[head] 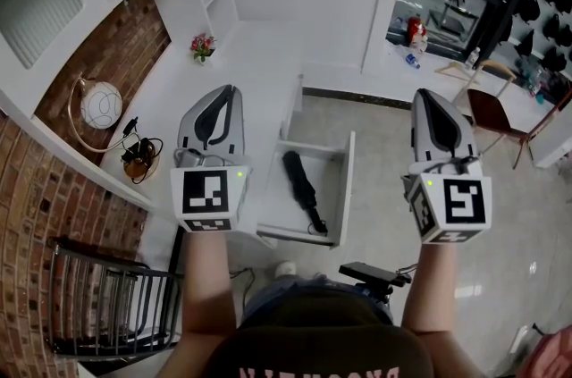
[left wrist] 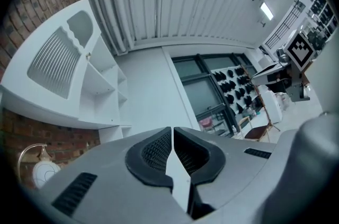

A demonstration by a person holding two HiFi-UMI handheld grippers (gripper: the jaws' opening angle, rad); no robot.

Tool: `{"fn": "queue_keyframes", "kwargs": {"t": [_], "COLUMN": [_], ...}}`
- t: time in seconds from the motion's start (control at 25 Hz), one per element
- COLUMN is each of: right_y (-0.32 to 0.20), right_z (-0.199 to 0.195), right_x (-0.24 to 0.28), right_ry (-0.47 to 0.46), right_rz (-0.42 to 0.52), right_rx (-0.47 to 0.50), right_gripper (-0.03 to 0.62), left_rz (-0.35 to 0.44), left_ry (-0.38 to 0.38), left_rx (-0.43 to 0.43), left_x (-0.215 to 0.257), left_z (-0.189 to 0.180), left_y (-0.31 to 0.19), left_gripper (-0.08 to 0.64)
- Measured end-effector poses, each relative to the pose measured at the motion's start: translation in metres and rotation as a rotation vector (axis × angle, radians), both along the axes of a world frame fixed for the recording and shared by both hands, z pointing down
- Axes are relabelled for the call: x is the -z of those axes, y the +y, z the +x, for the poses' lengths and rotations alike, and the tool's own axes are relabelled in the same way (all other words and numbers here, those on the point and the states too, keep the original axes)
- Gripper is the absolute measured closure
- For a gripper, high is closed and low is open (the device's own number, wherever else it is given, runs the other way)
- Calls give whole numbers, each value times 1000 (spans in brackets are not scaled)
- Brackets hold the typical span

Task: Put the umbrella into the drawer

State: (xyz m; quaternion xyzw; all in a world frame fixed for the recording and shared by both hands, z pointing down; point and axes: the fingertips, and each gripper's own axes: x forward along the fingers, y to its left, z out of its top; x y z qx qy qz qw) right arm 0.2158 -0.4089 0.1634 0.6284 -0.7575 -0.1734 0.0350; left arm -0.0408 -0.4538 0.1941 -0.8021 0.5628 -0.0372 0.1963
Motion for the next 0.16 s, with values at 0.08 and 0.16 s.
{"fn": "queue_keyframes", "kwargs": {"t": [0.08,0.16], "right_y": [3,6], "right_z": [5,11], "right_x": [-1,-2], "right_ry": [5,9], "right_rz": [-4,-8], "right_rx": [-3,-6], "right_gripper": [592,592], "left_rz": [1,6], "left_ry": [-3,-6], "left_rx": [5,11], "left_x": [1,3], "left_z": [3,7], "left_y": [3,6], "left_gripper": [560,560]}}
